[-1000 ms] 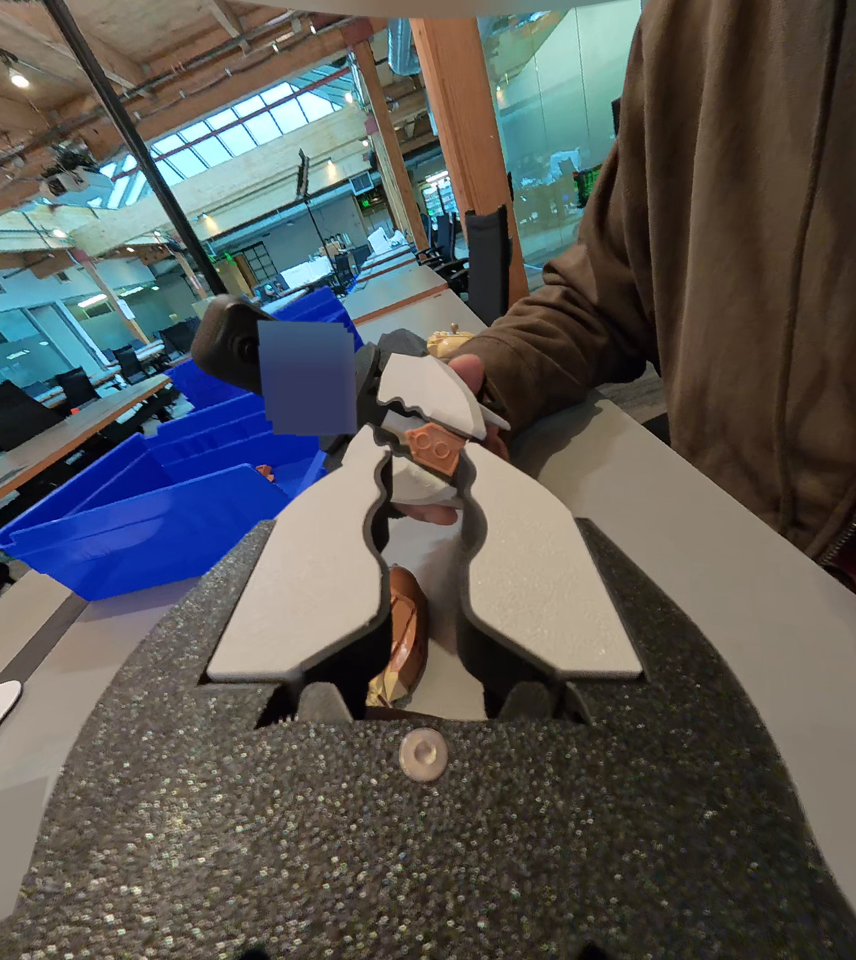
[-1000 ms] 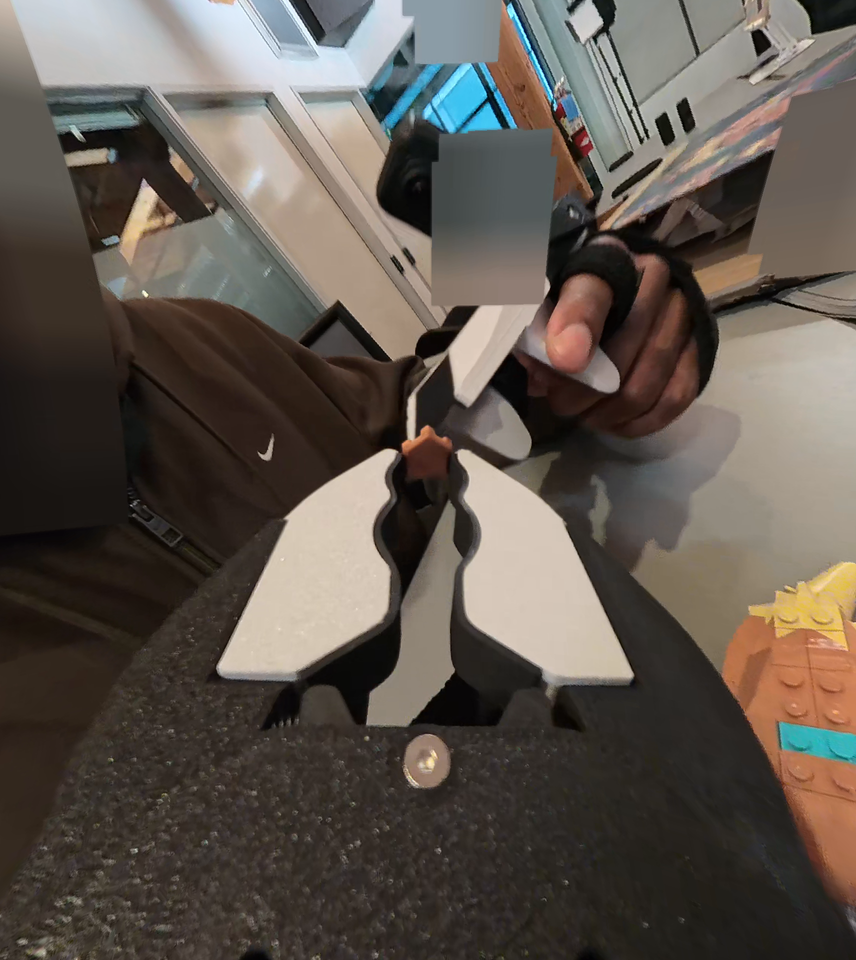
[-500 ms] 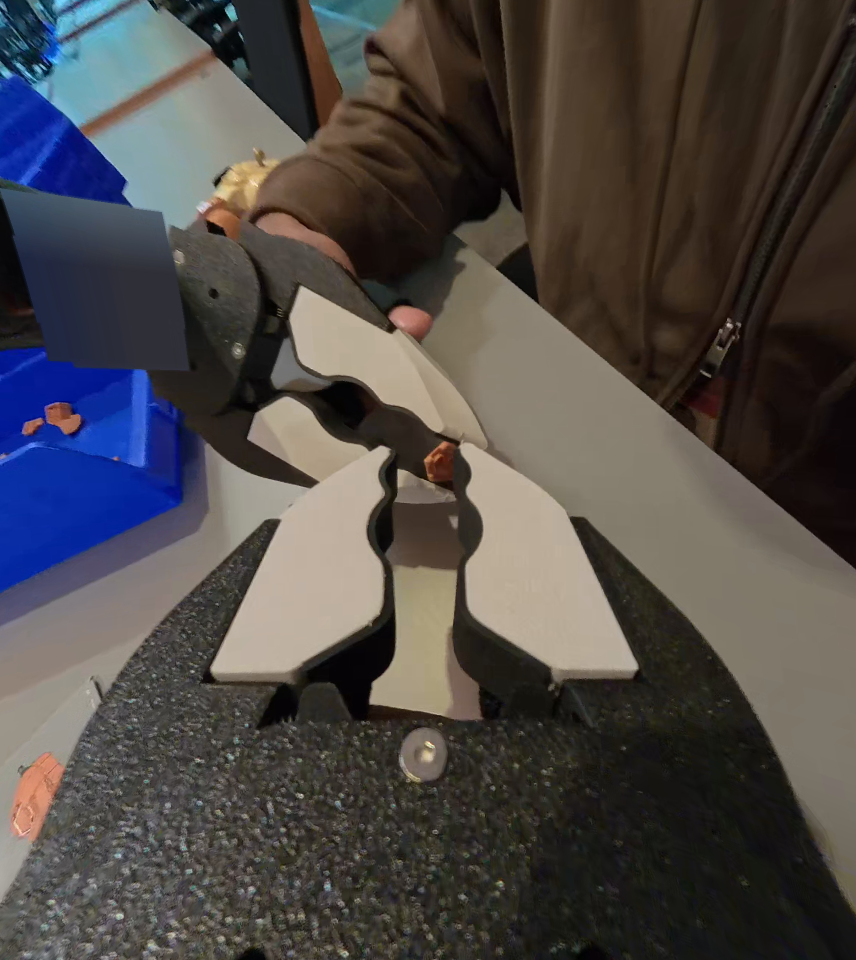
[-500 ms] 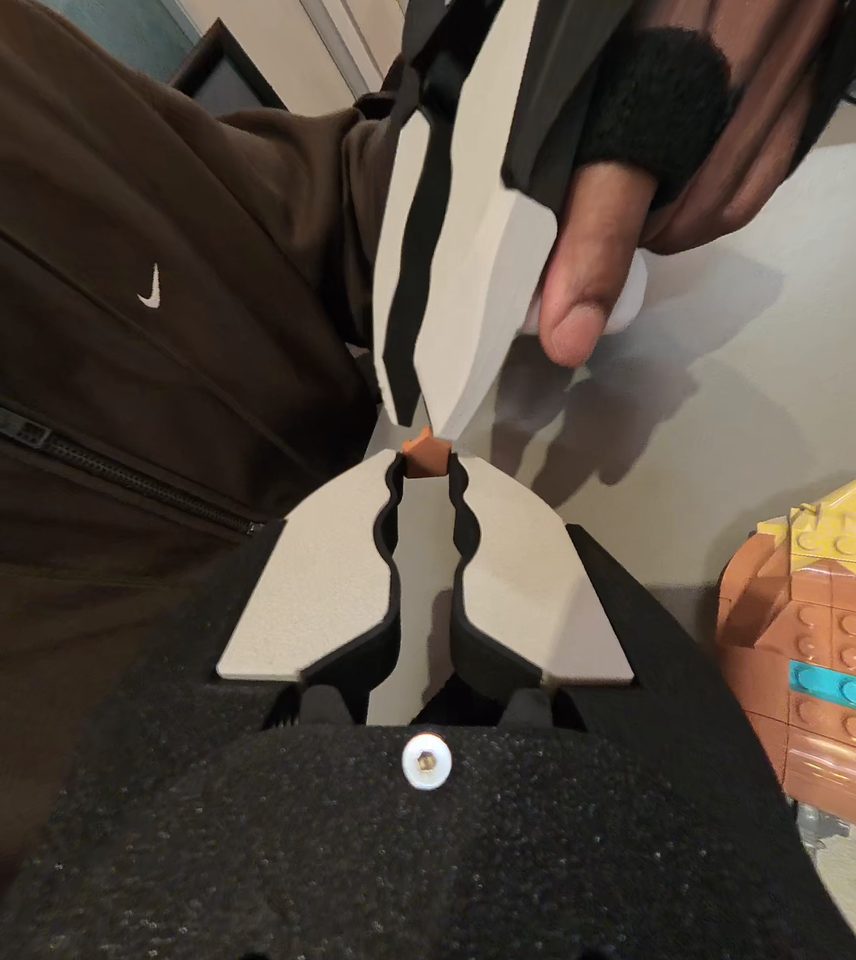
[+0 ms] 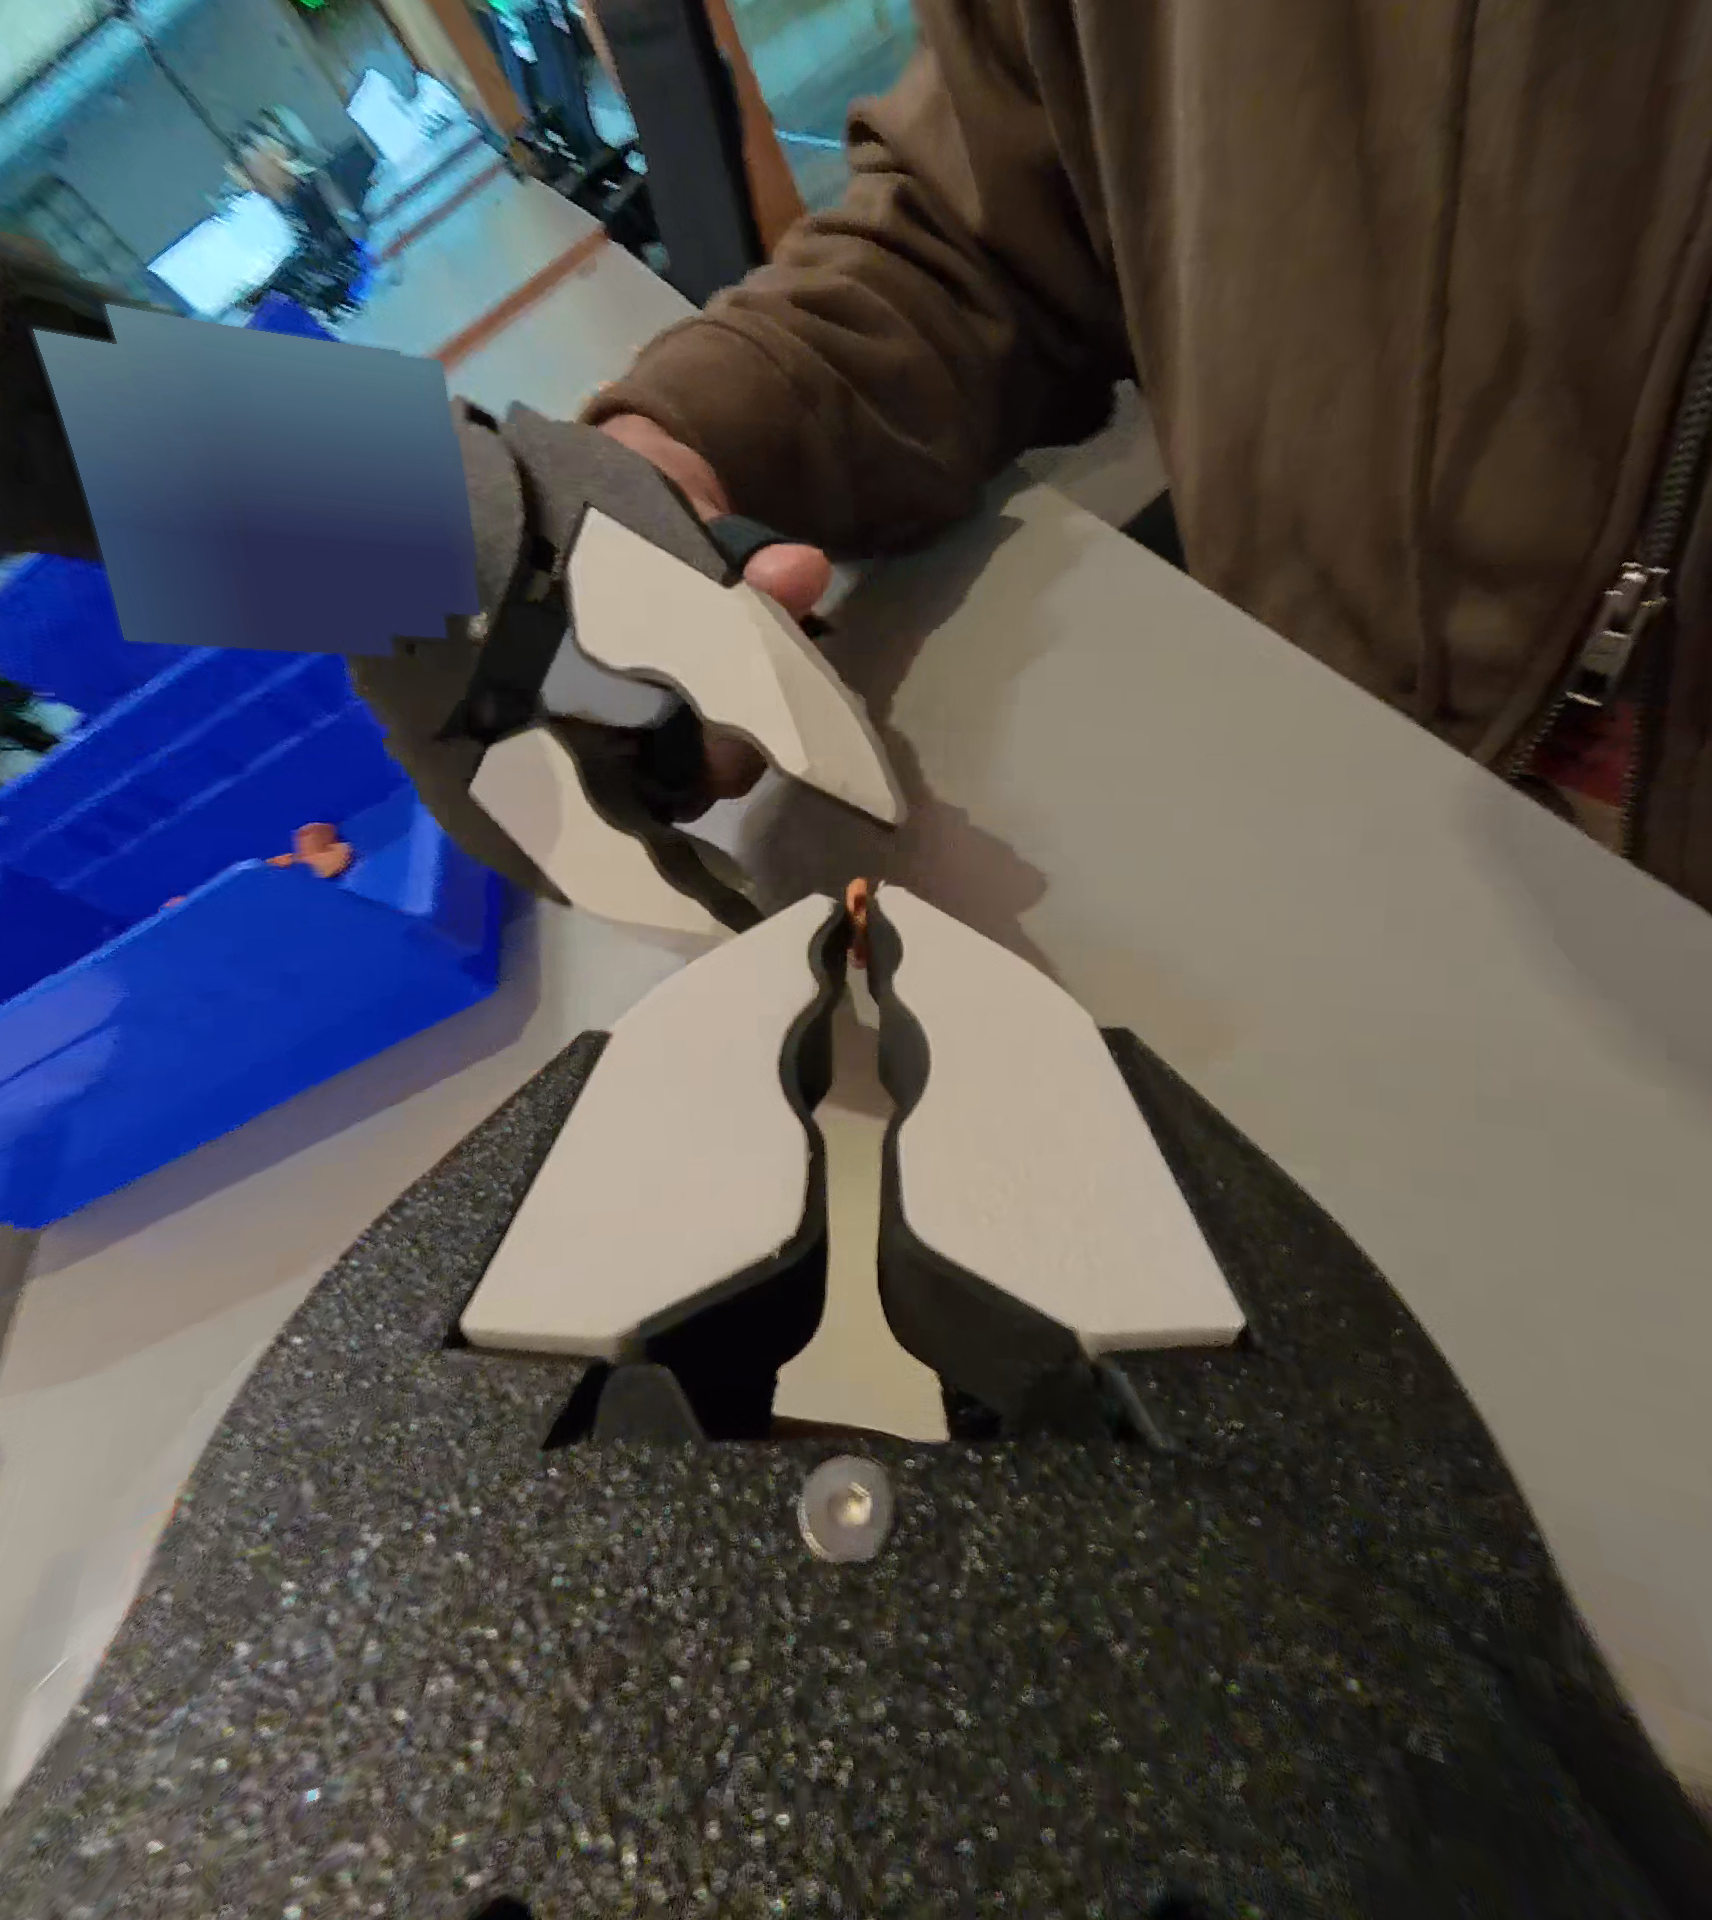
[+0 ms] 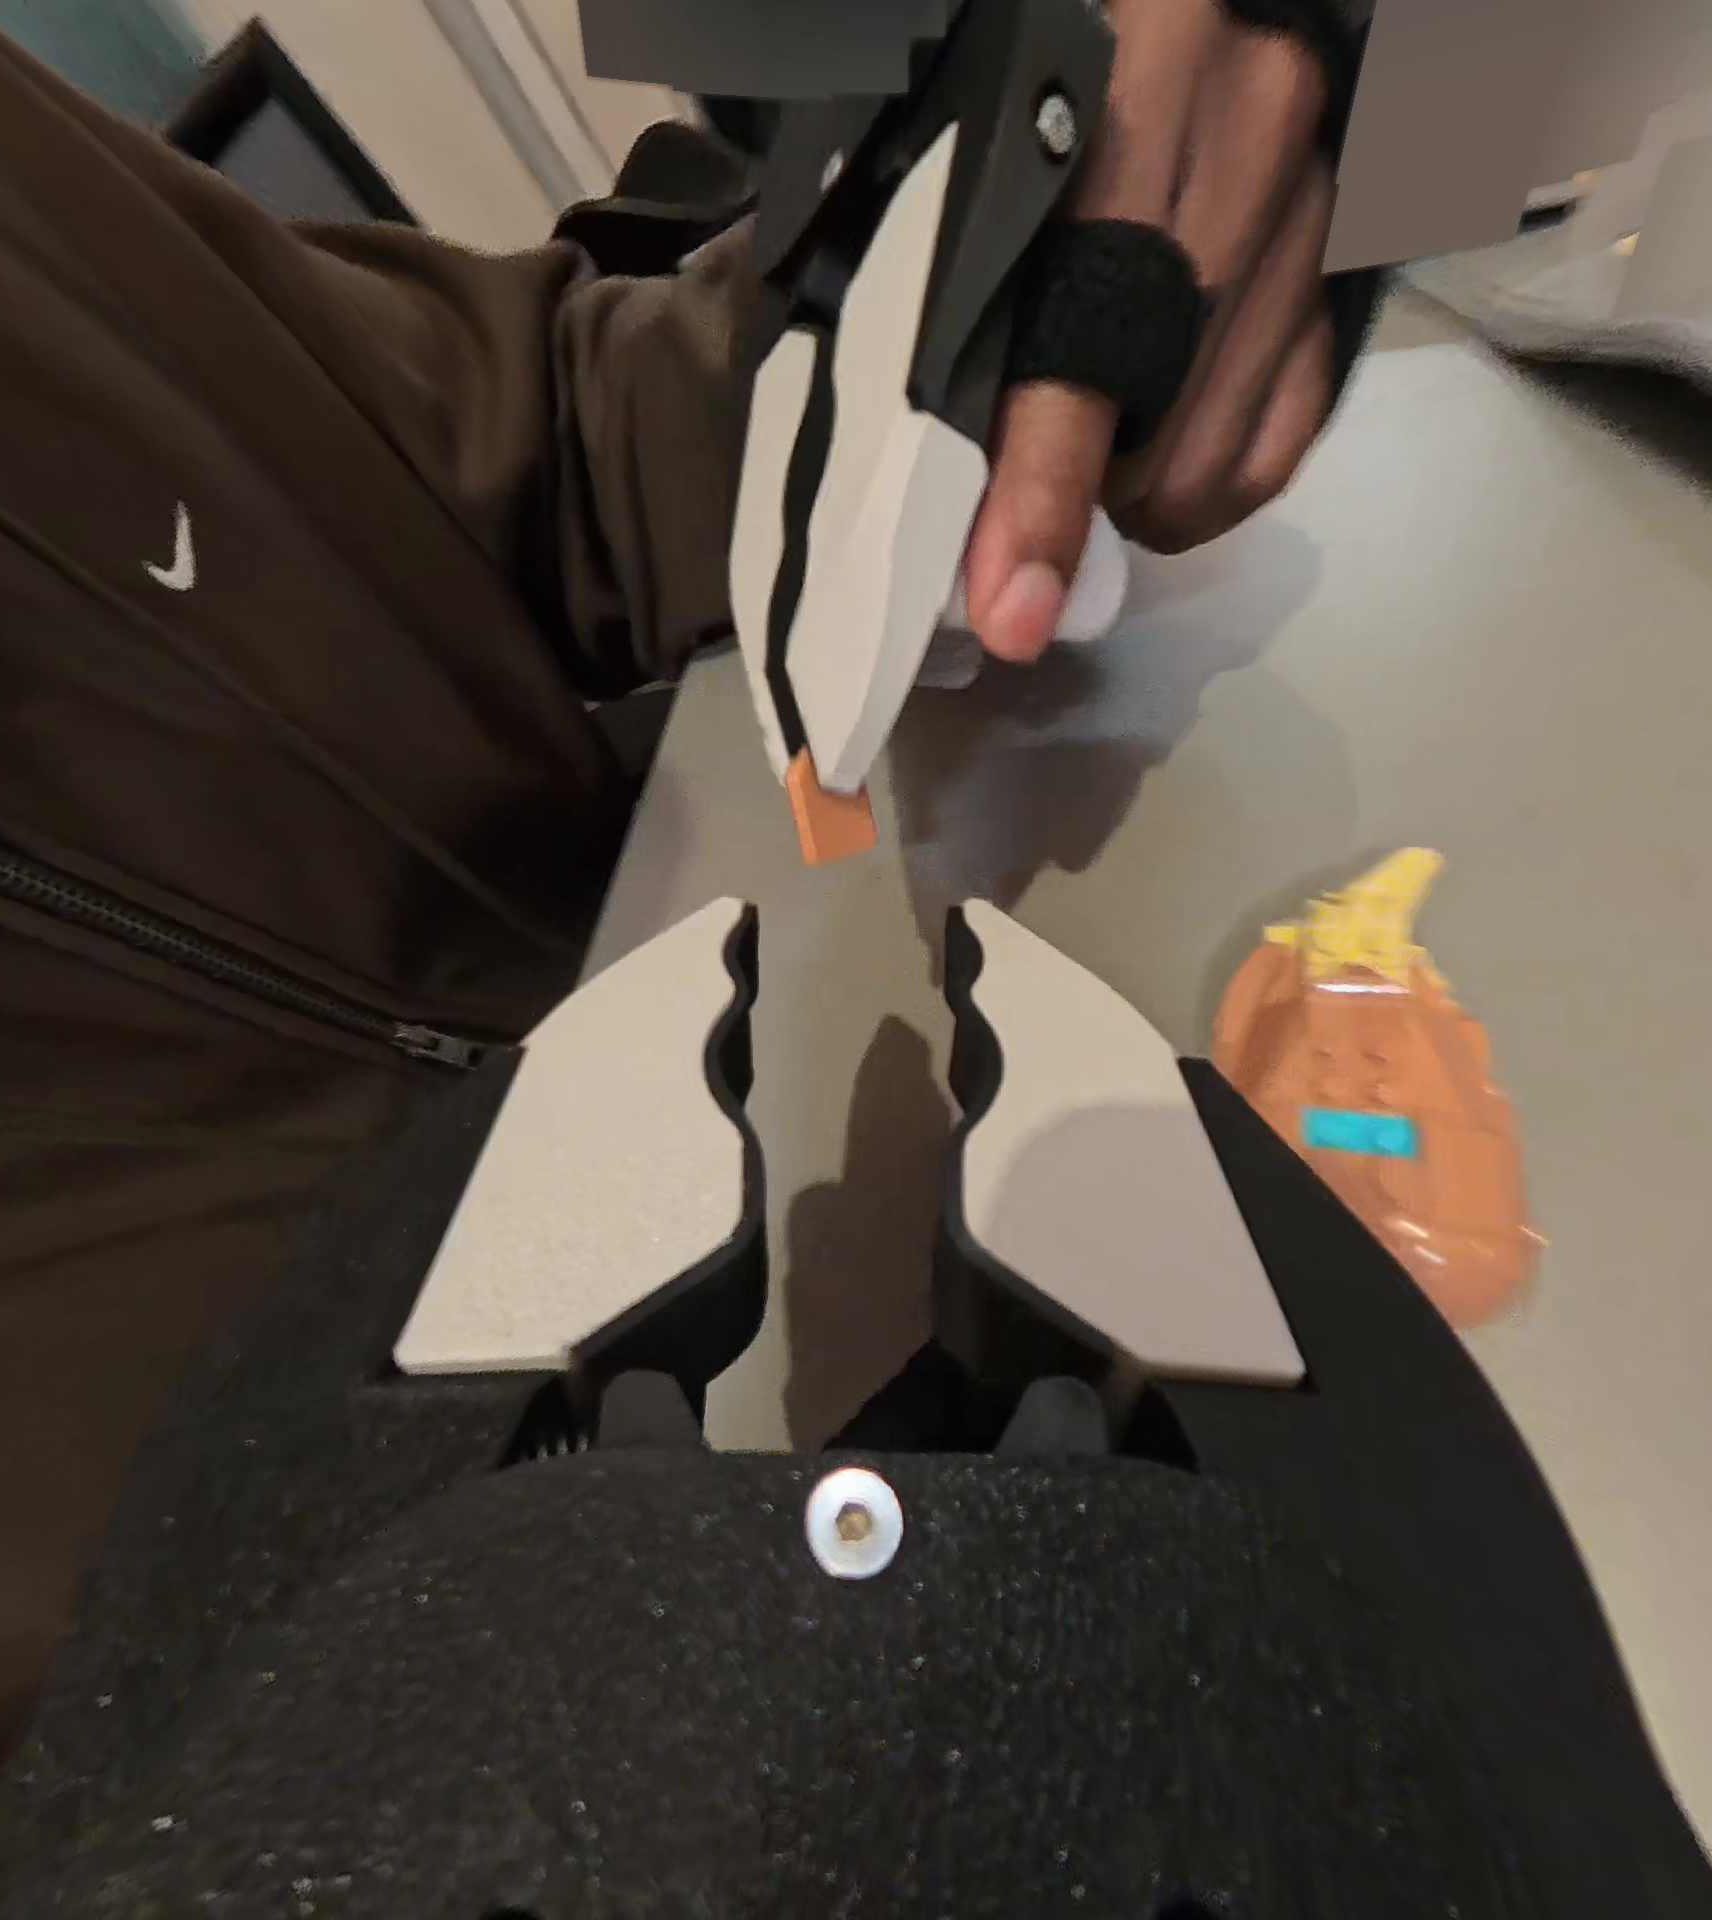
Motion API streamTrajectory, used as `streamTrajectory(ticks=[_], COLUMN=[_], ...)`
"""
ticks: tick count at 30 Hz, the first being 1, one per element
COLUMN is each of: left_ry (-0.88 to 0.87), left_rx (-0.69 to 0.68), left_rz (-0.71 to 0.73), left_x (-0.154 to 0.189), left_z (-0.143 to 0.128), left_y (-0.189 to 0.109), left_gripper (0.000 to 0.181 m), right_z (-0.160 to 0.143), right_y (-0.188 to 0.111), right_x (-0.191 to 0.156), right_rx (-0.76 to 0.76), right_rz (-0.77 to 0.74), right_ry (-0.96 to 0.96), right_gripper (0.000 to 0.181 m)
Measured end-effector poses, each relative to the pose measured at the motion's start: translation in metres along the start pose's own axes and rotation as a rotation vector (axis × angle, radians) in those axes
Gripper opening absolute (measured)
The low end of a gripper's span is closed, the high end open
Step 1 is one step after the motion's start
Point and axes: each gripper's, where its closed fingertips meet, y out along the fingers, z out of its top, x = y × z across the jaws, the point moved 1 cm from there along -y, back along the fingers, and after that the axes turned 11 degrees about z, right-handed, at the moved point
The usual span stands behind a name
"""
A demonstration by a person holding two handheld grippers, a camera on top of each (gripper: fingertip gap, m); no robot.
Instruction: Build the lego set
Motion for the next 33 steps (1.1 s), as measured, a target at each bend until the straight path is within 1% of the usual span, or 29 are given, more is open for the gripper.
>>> streamTrajectory(ticks=[2, 3, 5, 7, 10, 14, 17, 21, 23, 25, 29, 33], left_ry=[0.019, 0.032, 0.064, 0.117, 0.187, 0.309, 0.398, 0.468, 0.487, 0.497, 0.517, 0.531], left_rx=[0.020, 0.029, 0.031, 0.008, -0.033, -0.089, -0.126, -0.158, -0.170, -0.172, -0.172, -0.160], left_rz=[0.087, 0.133, 0.210, 0.270, 0.327, 0.383, 0.395, 0.383, 0.372, 0.363, 0.340, 0.312], left_x=[-0.012, -0.018, -0.028, -0.034, -0.039, -0.044, -0.045, -0.044, -0.044, -0.045, -0.046, -0.042], left_z=[-0.001, -0.002, -0.005, -0.010, -0.019, -0.029, -0.035, -0.042, -0.046, -0.048, -0.052, -0.052], left_y=[-0.006, -0.008, -0.011, -0.009, -0.005, 0.000, 0.005, 0.007, 0.007, 0.007, 0.008, 0.011], left_gripper=[0.003, 0.003, 0.003, 0.003, 0.003, 0.003, 0.003, 0.003, 0.003, 0.003, 0.003, 0.003], right_z=[0.003, 0.003, -0.005, -0.016, -0.034, -0.047, -0.049, -0.047, -0.046, -0.045, -0.046, -0.048], right_y=[-0.021, -0.032, -0.048, -0.053, -0.048, -0.037, -0.035, -0.036, -0.035, -0.033, -0.028, -0.020], right_x=[0.014, 0.024, 0.041, 0.054, 0.069, 0.079, 0.084, 0.089, 0.090, 0.089, 0.085, 0.075], right_rx=[0.022, 0.021, -0.016, -0.068, -0.160, -0.225, -0.243, -0.246, -0.256, -0.267, -0.300, -0.362], right_rz=[-0.132, -0.216, -0.347, -0.421, -0.474, -0.482, -0.491, -0.494, -0.482, -0.456, -0.363, -0.248], right_ry=[-0.028, -0.039, -0.031, -0.011, 0.012, 0.021, 0.000, -0.009, -0.025, -0.043, -0.094, -0.217], right_gripper=[0.040, 0.046, 0.051, 0.060, 0.070, 0.074, 0.072, 0.066, 0.060, 0.057, 0.056, 0.056])
